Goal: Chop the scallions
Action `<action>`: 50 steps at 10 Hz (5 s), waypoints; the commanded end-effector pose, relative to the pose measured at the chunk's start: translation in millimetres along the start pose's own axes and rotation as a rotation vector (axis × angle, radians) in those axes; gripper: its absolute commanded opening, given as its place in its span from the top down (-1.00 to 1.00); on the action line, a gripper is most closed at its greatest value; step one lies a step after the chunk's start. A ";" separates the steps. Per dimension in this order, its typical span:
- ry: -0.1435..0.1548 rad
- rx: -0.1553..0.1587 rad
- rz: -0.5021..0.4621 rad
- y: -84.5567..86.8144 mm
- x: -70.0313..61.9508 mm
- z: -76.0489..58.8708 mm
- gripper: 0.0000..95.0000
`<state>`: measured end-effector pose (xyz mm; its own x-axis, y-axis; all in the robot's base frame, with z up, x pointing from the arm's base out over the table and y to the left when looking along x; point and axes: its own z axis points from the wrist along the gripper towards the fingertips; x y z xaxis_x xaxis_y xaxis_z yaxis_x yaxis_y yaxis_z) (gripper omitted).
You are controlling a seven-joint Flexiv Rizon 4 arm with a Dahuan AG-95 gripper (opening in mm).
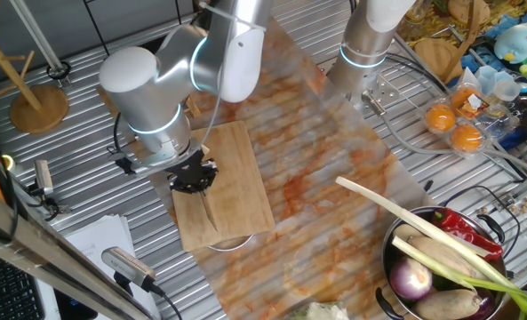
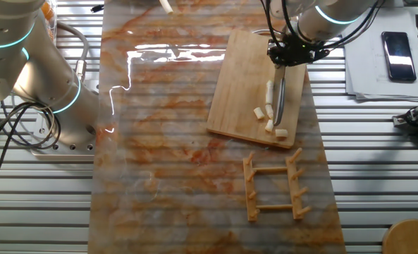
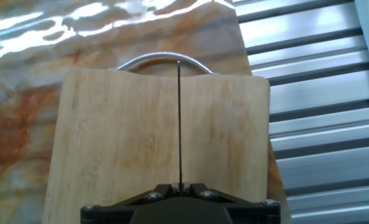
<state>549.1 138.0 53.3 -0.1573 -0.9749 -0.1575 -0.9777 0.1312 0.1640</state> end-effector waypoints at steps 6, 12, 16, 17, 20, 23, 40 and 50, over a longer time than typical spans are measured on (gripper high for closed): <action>0.015 -0.076 0.030 6.4 -7.2 -3.0 1.00; 0.021 0.009 0.106 9.0 4.7 -24.6 1.00; 0.089 0.063 0.368 14.3 25.1 -53.2 1.00; 0.093 0.064 0.379 12.8 31.2 -56.4 1.00; 0.150 0.077 0.434 11.2 42.9 -63.4 1.00; 0.184 0.078 0.535 8.1 46.5 -61.4 1.00; 0.141 0.194 0.739 22.8 86.4 -31.3 1.00; 0.135 0.202 0.756 14.7 93.8 -21.0 1.00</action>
<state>523.7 44.6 60.1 -0.7828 -0.6204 0.0478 -0.6211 0.7837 0.0001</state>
